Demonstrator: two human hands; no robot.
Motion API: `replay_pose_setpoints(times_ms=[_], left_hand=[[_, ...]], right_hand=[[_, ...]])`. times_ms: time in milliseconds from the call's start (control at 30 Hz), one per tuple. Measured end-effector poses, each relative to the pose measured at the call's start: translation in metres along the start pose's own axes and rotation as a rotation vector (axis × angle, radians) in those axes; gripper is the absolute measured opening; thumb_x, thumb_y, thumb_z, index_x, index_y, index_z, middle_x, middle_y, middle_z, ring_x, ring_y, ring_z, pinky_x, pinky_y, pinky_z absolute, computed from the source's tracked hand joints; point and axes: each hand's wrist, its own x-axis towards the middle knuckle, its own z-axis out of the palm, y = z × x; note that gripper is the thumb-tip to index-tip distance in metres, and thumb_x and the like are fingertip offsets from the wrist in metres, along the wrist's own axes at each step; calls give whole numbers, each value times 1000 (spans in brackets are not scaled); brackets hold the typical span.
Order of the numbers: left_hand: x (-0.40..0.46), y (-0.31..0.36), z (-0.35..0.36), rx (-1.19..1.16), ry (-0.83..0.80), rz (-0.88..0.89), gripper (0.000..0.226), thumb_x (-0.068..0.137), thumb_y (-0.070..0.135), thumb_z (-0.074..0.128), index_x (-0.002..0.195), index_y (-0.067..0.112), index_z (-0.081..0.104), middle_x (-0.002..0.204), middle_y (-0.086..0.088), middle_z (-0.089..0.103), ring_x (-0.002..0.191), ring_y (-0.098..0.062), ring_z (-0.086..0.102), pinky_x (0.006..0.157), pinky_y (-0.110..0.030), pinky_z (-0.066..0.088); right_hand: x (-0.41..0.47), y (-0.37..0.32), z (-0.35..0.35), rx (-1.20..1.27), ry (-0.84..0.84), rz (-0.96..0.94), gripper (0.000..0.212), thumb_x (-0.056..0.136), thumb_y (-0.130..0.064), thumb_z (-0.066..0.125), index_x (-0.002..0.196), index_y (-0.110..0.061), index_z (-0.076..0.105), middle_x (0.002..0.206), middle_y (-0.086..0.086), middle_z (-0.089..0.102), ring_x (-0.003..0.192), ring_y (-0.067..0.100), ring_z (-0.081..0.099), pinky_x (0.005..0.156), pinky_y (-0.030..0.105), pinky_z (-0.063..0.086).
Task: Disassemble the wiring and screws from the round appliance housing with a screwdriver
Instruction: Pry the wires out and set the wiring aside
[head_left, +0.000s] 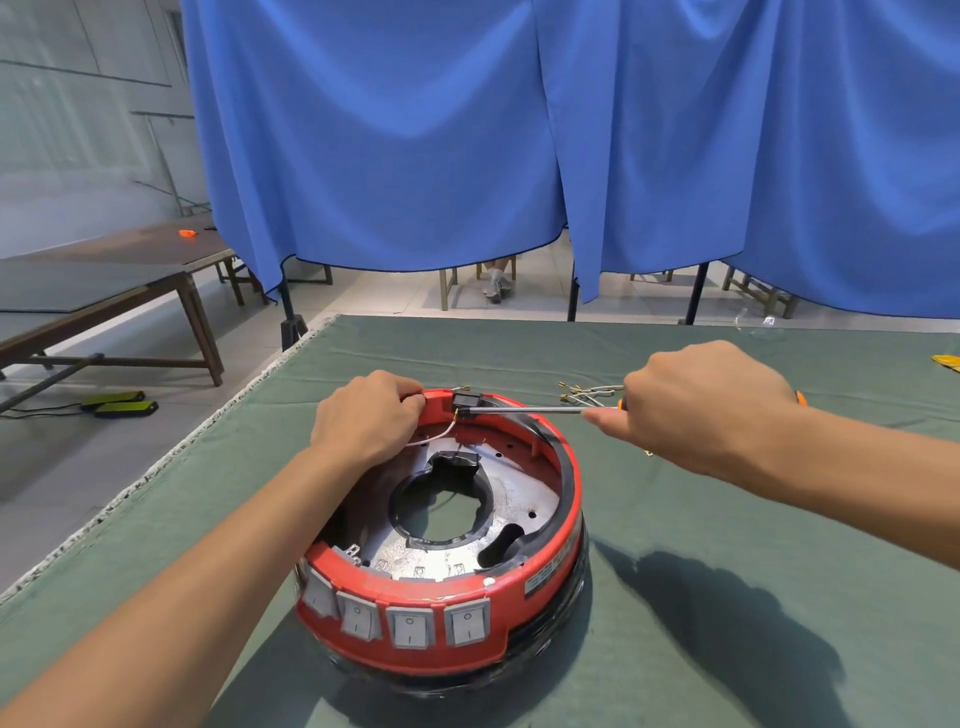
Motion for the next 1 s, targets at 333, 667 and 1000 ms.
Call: replay_pose_setpoints(times_ms=[333, 667, 1000], left_hand=[[-1, 3, -2, -14, 1, -35, 23, 92, 40, 46, 99, 42, 68, 99, 4, 69, 91, -27, 56, 74, -32, 36], [-3, 6, -1, -29, -15, -18, 22, 92, 42, 47, 99, 45, 67, 100, 5, 69, 98, -28, 58, 74, -32, 36], [-2, 9, 2, -36, 7, -15, 23, 89, 41, 48, 102, 44, 67, 100, 7, 69, 98, -26, 60, 73, -31, 36]], right_hand=[[9, 13, 6, -53, 32, -74, 66, 96, -63, 17, 55, -16, 38, 50, -1, 39, 41, 16, 33, 43, 26, 19], [21, 6, 6, -123, 71, -221, 70, 94, -67, 15, 54, -14, 37, 49, -2, 34, 39, 17, 29, 41, 24, 18], [-6, 13, 17, -35, 68, -22, 71, 90, -71, 16, 54, -15, 39, 47, -3, 37, 39, 15, 30, 42, 26, 16]])
